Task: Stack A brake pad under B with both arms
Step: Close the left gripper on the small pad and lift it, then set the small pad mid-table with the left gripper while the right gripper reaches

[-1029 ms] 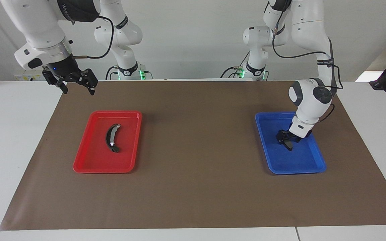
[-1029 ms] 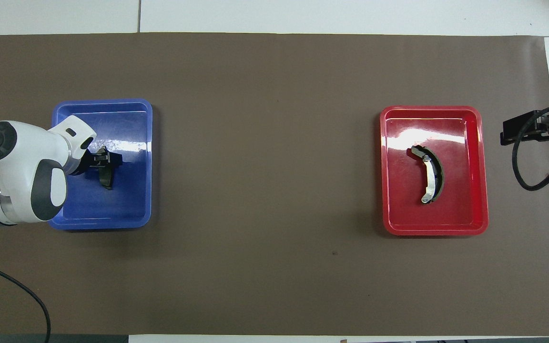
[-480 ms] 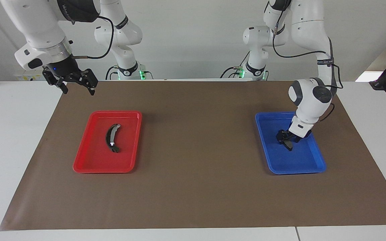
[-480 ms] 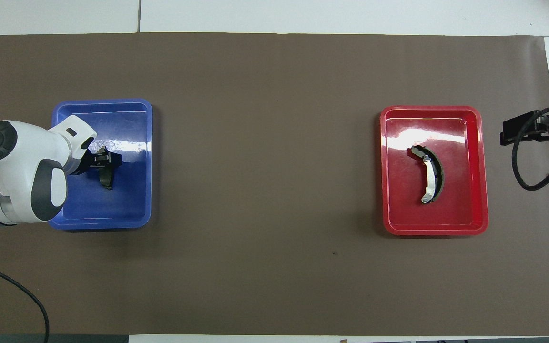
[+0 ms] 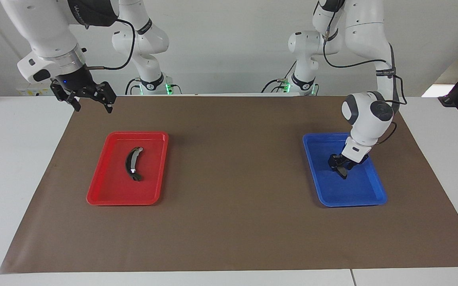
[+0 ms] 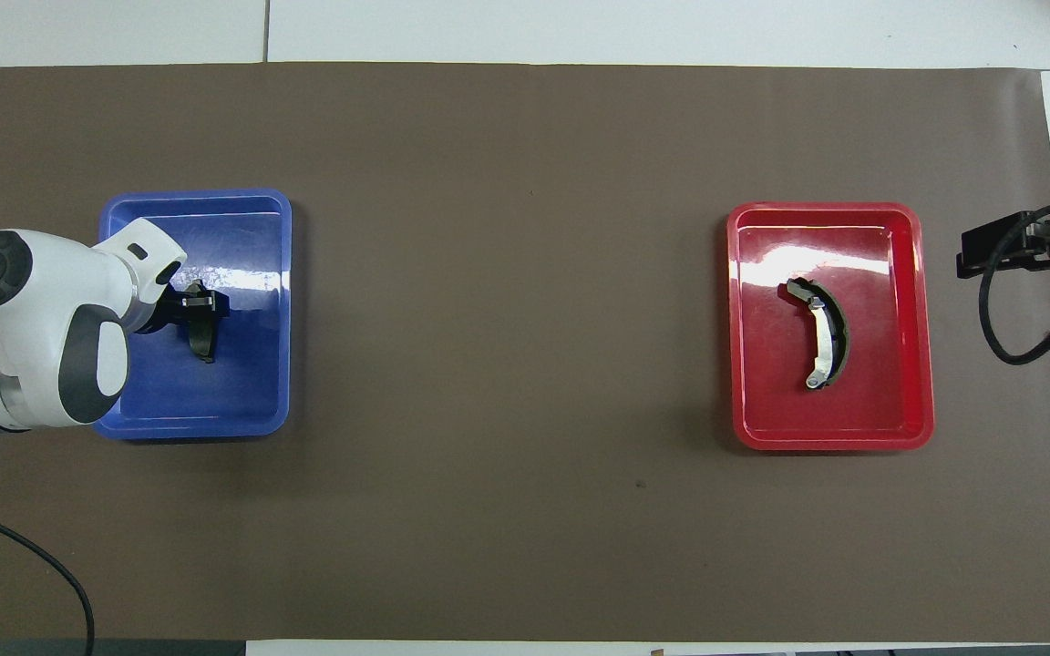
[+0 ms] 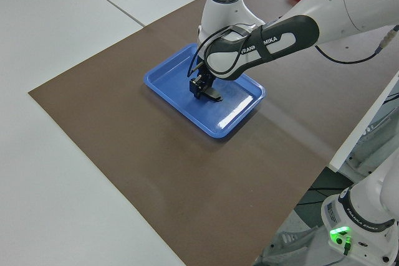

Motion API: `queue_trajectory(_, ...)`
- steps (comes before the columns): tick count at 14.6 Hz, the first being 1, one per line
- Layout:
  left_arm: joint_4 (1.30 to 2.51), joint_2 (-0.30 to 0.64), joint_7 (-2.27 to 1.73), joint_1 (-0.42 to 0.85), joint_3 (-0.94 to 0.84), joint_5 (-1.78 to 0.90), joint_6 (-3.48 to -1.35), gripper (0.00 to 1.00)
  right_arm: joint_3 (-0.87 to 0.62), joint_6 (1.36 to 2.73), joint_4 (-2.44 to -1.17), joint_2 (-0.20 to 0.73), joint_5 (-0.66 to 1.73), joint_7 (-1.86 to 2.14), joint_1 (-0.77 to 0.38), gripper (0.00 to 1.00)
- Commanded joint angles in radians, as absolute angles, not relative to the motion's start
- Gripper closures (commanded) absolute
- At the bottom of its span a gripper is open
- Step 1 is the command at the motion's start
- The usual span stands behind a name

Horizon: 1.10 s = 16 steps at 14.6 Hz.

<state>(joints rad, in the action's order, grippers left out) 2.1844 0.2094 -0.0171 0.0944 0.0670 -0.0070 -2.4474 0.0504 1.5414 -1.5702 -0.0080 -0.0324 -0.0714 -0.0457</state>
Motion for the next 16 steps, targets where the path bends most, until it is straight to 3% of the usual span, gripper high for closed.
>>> queue_trajectory(1, 2.210, 0.180, -0.008, 0.100, 0.071, 0.009, -2.433, 0.68, 0.046, 1.537, -1.589, -0.026, -0.032, -0.051, -0.037, 0.00)
queue_trajectory(6, 2.186, 0.146, -0.008, 0.100, 0.071, 0.009, -2.392, 0.66, 0.046, 1.537, -1.588, -0.026, -0.032, -0.054, -0.037, 0.00)
queue_trajectory(11, 2.047, 0.146, -0.028, 0.152, 0.058, -0.021, -2.238, 0.66, 0.045, 1.540, -1.592, -0.028, -0.032, -0.046, -0.047, 0.00)
queue_trajectory(13, 2.023, 0.150, -0.051, 0.217, 0.061, -0.098, -2.221, 0.67, 0.043, 1.625, -1.702, -0.072, -0.026, -0.049, -0.048, 0.00)
queue_trajectory(16, 2.011, 0.155, -0.128, 0.345, 0.063, -0.098, -2.230, 0.70, 0.043, 1.897, -1.961, -0.133, 0.043, -0.052, -0.041, 0.00)
